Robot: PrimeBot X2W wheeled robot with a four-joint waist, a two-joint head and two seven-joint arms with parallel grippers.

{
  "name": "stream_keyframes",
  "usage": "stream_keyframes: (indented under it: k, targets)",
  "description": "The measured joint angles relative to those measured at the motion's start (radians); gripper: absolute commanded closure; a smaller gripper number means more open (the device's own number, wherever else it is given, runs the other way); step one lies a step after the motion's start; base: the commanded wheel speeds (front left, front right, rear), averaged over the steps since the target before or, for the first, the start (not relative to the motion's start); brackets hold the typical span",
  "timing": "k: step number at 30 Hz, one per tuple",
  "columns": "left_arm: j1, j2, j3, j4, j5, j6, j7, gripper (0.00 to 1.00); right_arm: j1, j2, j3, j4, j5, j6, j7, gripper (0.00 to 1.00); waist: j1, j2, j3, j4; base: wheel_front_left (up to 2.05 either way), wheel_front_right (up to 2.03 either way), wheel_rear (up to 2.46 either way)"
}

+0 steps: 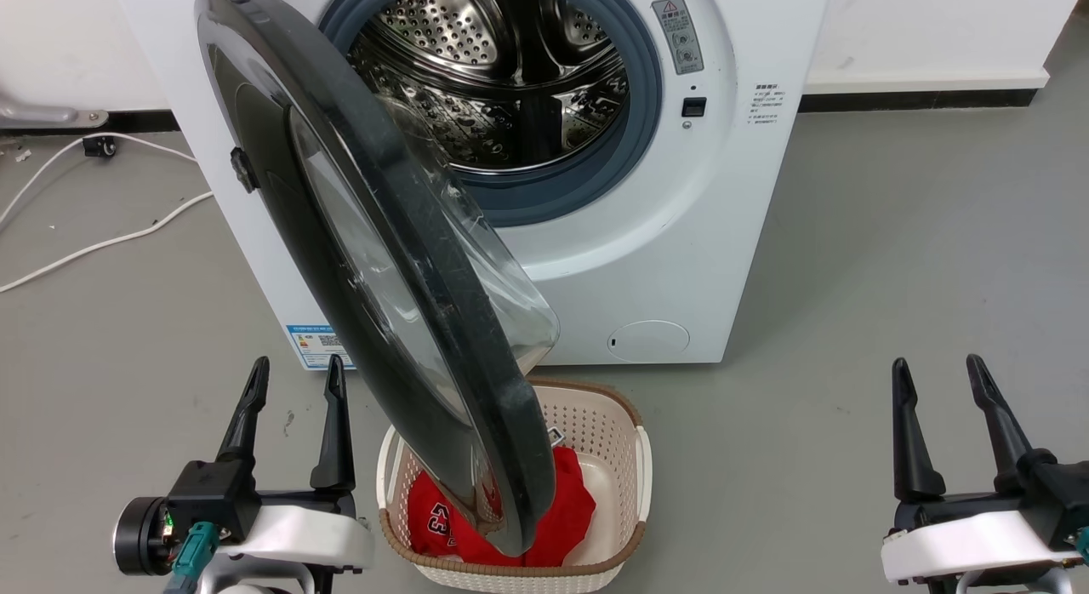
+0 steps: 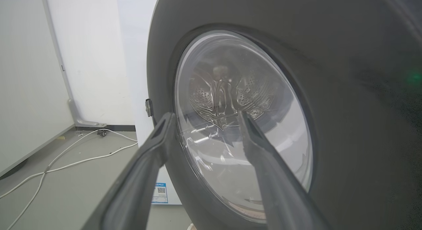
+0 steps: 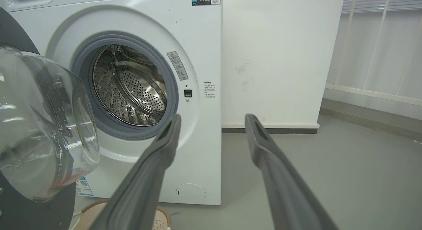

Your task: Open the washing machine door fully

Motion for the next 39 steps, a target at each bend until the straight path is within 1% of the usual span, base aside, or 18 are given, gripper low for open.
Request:
stream_keyframes:
  k: [4,12,13,14,15,20,24,25,30,34,39]
  targets:
    - [0.0,0.0,0.001,0.001,0.001,-0.001,0.0,0.0,-0.002,0.0,-0.001,0.029,0.005,0.0,0.0,0.0,0.0,0.0,-0.001,0.0,0.0,0.0,0.0]
    - [0.0,0.0,0.002,0.003,0.003,-0.006,0.0,0.0,-0.007,0.0,-0.001,0.048,0.009,0.0,0.0,0.0,0.0001,0.0,-0.002,-0.002,0.0,0.0,0.0]
    - [0.0,0.0,0.002,0.003,0.003,-0.006,0.0,0.04,-0.007,0.0,0.0,0.05,0.011,0.0,0.0,0.0,0.0,0.0,-0.002,-0.002,0.0,0.0,0.0]
    - [0.0,0.0,0.002,0.003,0.003,-0.007,0.0,0.58,-0.007,0.0,0.0,0.052,0.015,0.0,0.0,0.0,0.0,0.0,-0.003,-0.003,0.0,0.0,0.0]
    - [0.0,0.0,0.002,0.002,0.003,-0.008,0.0,1.0,-0.008,0.0,0.001,0.054,0.016,0.0,0.0,0.0,0.0,0.0,-0.003,-0.003,0.0,0.0,0.0]
    - [-0.001,0.0,0.001,-0.021,0.002,-0.011,0.0,1.0,-0.008,0.0,0.004,0.06,0.025,0.0,0.0,0.0,0.0001,0.0,-0.004,-0.004,0.0,0.0,0.0]
    - [-0.01,0.0,0.004,-0.093,0.0,-0.011,0.0,1.0,-0.008,0.0,0.005,0.061,0.025,0.0,0.0,0.0,0.0001,0.0,-0.005,-0.003,0.0,0.0,0.0]
    - [-0.023,0.0,0.006,-0.148,0.002,-0.011,0.0,1.0,-0.008,0.0,0.003,0.061,0.025,0.0,0.0,0.0,0.0001,0.0,-0.006,-0.002,0.0,0.0,0.0]
    - [-0.06,0.0,0.014,-0.32,0.015,-0.007,0.0,1.0,-0.008,0.0,0.002,0.061,0.026,0.0,0.0,0.0,0.0001,0.0,-0.008,0.002,0.0,0.0,0.0]
    - [-0.083,0.0,0.009,-0.458,0.025,0.003,0.0,1.0,-0.008,0.0,0.003,0.065,0.028,0.0,0.0,0.0,0.0001,0.0,-0.01,0.003,0.0,0.0,0.0]
    - [-0.116,0.0,-0.028,-0.607,0.026,0.007,-0.001,1.0,-0.009,0.0,0.007,0.066,0.031,0.0,0.0,0.0,0.0001,0.0,-0.01,-0.001,0.0,0.0,0.0]
